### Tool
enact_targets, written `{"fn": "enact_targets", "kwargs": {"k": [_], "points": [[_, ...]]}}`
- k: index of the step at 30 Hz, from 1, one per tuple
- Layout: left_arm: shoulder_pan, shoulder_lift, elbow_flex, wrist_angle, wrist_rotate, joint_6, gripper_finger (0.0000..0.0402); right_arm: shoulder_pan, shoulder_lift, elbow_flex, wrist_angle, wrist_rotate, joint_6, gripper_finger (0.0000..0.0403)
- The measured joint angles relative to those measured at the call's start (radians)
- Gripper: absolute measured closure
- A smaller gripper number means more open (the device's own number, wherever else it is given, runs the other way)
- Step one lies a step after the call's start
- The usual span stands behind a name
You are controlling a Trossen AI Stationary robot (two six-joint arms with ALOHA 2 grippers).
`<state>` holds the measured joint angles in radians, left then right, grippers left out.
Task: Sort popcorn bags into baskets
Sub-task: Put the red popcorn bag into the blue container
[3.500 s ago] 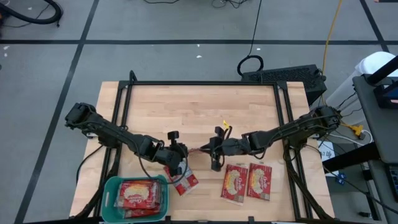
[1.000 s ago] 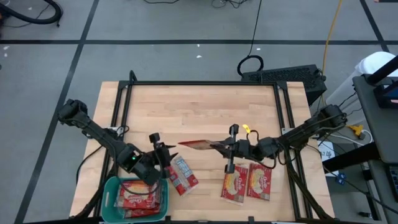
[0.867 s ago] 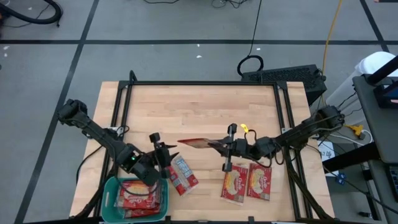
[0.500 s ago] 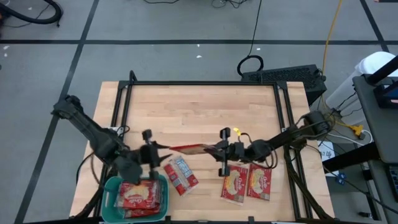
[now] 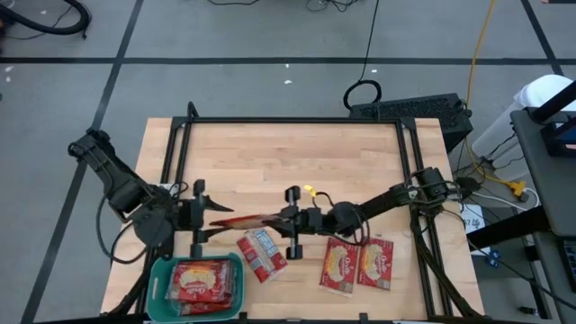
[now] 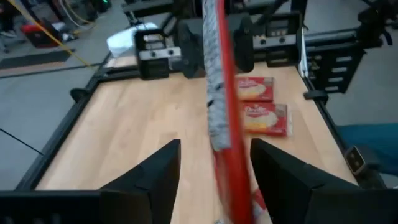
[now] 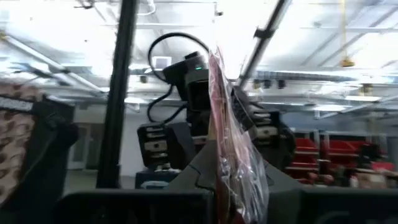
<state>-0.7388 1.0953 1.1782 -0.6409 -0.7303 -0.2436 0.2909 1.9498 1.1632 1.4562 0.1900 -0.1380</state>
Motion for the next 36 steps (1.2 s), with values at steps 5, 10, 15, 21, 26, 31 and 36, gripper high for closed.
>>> {"fn": "enact_targets", "kwargs": {"k": [5,10,15,21,26,31,36], "points": [[0.016,-0.005,0.0,0.0,0.029,-0.047,0.0219,-0.021,0.011,0.07,-0.107,-0.035,0.003,0.0392],[0.027,-0.031,0.0,0.001,0.107,-0.075,0.0306,-0.031,0.013,0.073,-0.139,-0.034,0.007,0.0392],[0.061,-0.04,0.0,-0.04,0.229,-0.127,0.0385,-0.041,0.012,0.073,-0.19,-0.028,0.064,0.0382],[0.062,-0.058,0.0,-0.167,0.378,-0.28,0.0376,-0.041,-0.006,0.074,-0.376,-0.009,0.082,0.0328],[0.037,-0.104,0.0,-0.274,0.605,-0.461,0.0385,-0.041,-0.05,0.075,-0.662,-0.009,0.16,0.0282],[-0.028,-0.122,0.0,-0.34,0.777,-0.631,0.0374,-0.034,-0.058,0.074,-0.83,-0.008,0.211,0.0258],[-0.105,-0.1,-0.024,-0.376,0.815,-0.771,0.0377,-0.006,-0.061,0.074,-0.873,-0.008,0.199,0.0255]]}}
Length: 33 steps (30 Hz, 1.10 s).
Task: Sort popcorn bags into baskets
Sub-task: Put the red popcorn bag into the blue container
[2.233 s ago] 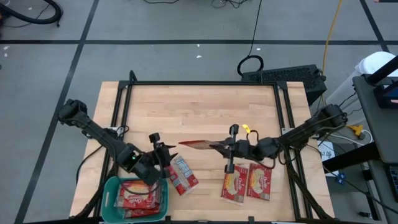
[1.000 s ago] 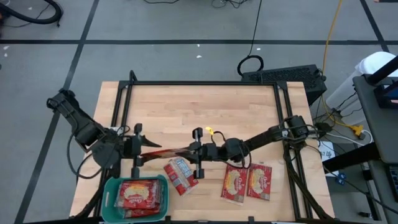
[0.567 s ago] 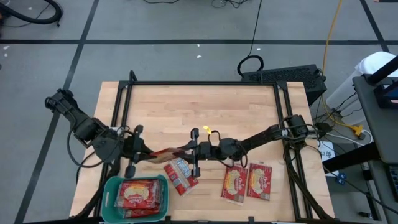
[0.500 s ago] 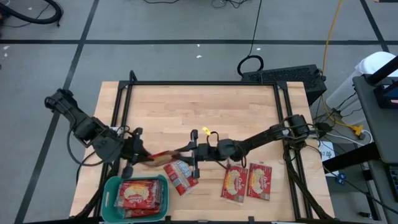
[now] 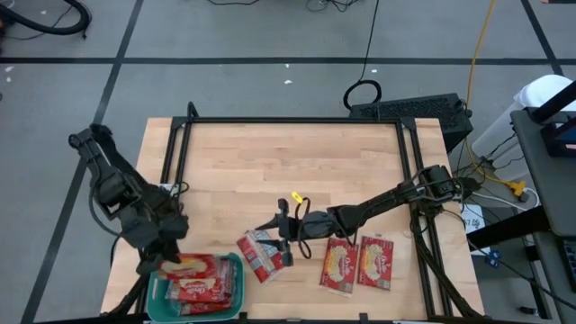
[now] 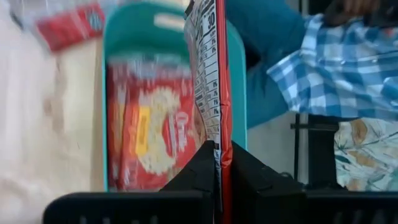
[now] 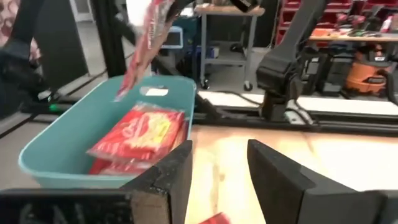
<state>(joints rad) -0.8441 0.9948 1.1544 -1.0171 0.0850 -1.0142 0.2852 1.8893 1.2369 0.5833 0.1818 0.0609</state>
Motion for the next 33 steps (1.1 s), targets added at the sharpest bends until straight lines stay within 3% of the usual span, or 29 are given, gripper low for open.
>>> {"fn": "enact_targets", "kwargs": {"k": [5,10,20,33], "points": [[-0.082,0.019,-0.075,0.088,-0.003,-0.128,0.0384,0.019,0.0,0.0,-0.005,0.002,-0.032,0.0258],[-0.14,0.037,-0.168,0.221,-0.004,-0.168,0.0366,0.029,0.0,0.0,-0.009,0.0,-0.022,0.0259],[-0.153,0.042,-0.395,0.421,0.001,-0.201,0.0377,0.031,0.0,0.0,-0.009,0.002,0.002,0.0259],[-0.153,0.041,-0.442,0.302,-0.045,-0.152,0.0286,0.03,0.0,0.0,0.015,0.005,0.006,0.0259]]}}
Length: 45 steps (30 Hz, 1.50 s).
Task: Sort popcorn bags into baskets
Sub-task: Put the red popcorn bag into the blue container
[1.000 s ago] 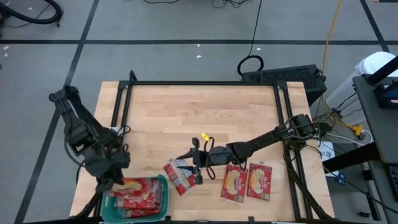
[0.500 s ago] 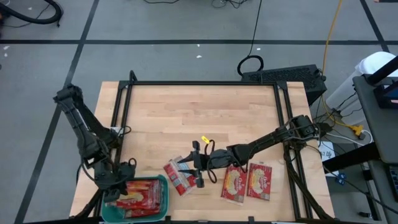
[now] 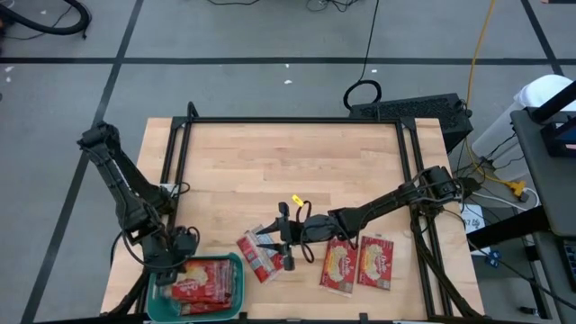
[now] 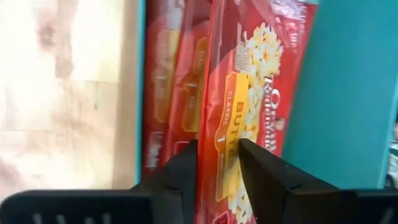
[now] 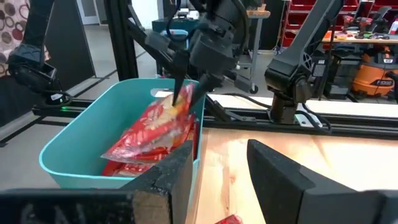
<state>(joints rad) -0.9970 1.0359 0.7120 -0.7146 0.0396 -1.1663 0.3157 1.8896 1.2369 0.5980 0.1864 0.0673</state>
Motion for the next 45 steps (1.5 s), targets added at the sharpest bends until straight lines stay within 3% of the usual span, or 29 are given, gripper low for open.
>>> {"fn": "enact_targets", "kwargs": {"k": [11,17,23,29,33,36,41,45], "points": [[0.023,0.0,0.0,-0.029,-0.022,0.024,0.0197,0.0,0.0,0.0,0.003,0.0,0.0,0.0259],[0.09,-0.003,0.0,-0.124,0.002,0.028,0.018,-0.001,0.0,0.0,0.011,0.0,0.0,0.0259],[0.105,-0.004,0.001,0.018,-0.049,0.056,0.0221,-0.001,0.0,0.0,0.004,0.0,0.0,0.0259],[0.087,-0.004,0.002,0.219,-0.255,0.22,0.0294,0.015,-0.013,-0.002,-0.111,0.0,0.029,0.0259],[0.108,-0.004,0.002,0.291,-0.423,0.412,0.0325,0.041,-0.071,-0.002,-0.254,0.005,0.083,0.0259],[0.165,-0.004,0.002,0.356,-0.503,0.573,0.0335,0.077,-0.123,-0.002,-0.385,0.08,0.135,0.0259],[0.259,-0.004,0.002,0.487,-0.522,0.767,0.0336,0.158,-0.202,-0.002,-0.575,0.292,0.209,0.0259],[0.309,-0.004,0.002,0.553,-0.553,0.858,0.0336,0.229,-0.257,-0.002,-0.684,0.594,0.245,0.0259]]}}
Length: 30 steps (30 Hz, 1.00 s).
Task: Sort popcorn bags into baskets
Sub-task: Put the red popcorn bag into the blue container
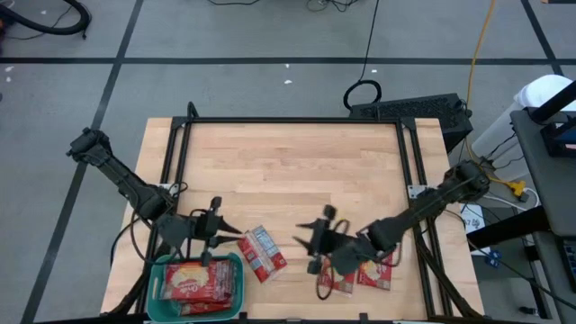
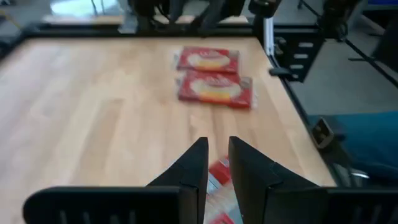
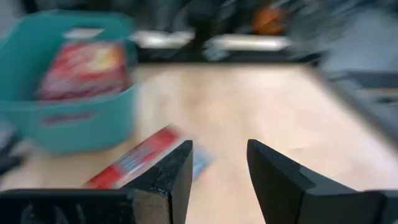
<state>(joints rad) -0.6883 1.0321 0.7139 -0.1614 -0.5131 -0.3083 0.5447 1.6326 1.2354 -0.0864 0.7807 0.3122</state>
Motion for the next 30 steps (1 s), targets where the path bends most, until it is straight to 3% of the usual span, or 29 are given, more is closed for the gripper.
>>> {"fn": "enact_targets", "kwargs": {"k": [3,12,15,19,23,26,30], "points": [[0.027,0.0,0.0,0.035,-0.001,0.049,0.0337,0.033,-0.045,0.0,0.009,0.149,-0.043,0.0259],[0.056,0.014,0.0,0.061,-0.001,0.06,0.0336,0.06,-0.108,0.001,0.034,0.417,-0.251,0.0259],[0.058,0.027,0.0,0.069,0.0,0.06,0.0337,0.059,-0.107,0.001,0.142,0.514,-0.423,0.0259],[0.066,0.029,0.0,0.08,0.003,0.059,0.0337,0.059,-0.107,0.001,0.464,0.61,-0.8,0.0259],[0.083,0.029,0.0,0.094,0.01,0.063,0.0337,0.053,-0.108,0.001,0.886,0.544,-1.24,0.0259],[0.091,0.029,0.0,0.096,0.014,0.064,0.0337,0.06,-0.108,0.001,1.09,0.305,-1.406,0.0259],[0.103,0.029,0.0,0.097,0.015,0.064,0.0336,0.078,-0.108,0.001,1.136,0.013,-1.533,0.0259]]}}
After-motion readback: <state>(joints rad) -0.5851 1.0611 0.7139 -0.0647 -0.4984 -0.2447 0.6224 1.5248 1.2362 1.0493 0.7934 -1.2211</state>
